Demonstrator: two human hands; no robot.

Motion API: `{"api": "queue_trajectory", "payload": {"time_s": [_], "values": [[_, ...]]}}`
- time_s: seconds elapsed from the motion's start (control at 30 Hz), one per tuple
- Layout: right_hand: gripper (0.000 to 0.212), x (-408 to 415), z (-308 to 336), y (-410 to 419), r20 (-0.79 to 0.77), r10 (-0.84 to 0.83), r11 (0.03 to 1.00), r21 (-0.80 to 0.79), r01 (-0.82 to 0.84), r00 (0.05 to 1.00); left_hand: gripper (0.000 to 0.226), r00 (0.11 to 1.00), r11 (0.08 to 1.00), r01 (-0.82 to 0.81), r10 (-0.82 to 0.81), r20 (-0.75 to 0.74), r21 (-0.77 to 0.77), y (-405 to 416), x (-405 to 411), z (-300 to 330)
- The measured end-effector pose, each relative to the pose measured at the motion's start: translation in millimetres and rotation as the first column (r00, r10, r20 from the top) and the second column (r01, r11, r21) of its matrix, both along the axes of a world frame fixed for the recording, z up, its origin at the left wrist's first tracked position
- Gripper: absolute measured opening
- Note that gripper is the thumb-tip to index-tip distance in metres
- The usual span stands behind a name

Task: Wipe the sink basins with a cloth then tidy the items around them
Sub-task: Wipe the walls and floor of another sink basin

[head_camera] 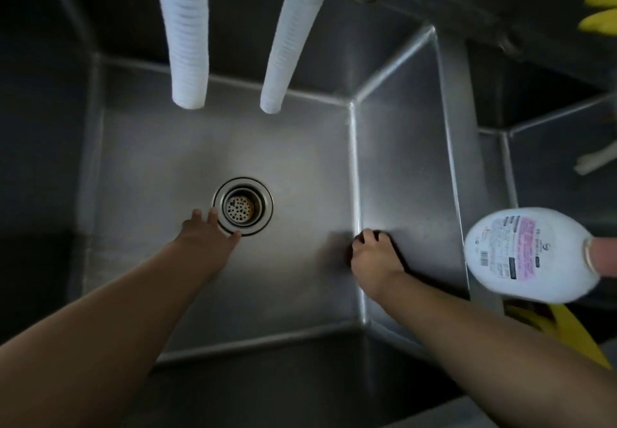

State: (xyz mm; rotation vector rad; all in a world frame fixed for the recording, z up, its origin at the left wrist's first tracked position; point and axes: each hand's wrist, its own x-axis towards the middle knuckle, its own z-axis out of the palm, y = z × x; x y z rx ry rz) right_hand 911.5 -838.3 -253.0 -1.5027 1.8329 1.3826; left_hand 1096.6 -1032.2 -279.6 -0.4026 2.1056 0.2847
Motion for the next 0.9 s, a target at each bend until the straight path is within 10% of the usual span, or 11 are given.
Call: {"api": "queue_trajectory", "payload": {"time_s": [0.47,0.9], "values": [[0.036,42.4,12.9,50.2,0.197,0.028,0.929,0.356,-0.098,0.980,0.061,0.998,1.000,-0.020,0.019,-0.065,-0.021,0.9,9.5,-5.6],[0.025,-72.8,30.4,-101.1,-0.075,0.161,0.966,-0.192,-0.173,0.984,0.065,0.999,0.998,-0.053,0.053,0.000,0.019,0.8,1.2,-5.3]]}}
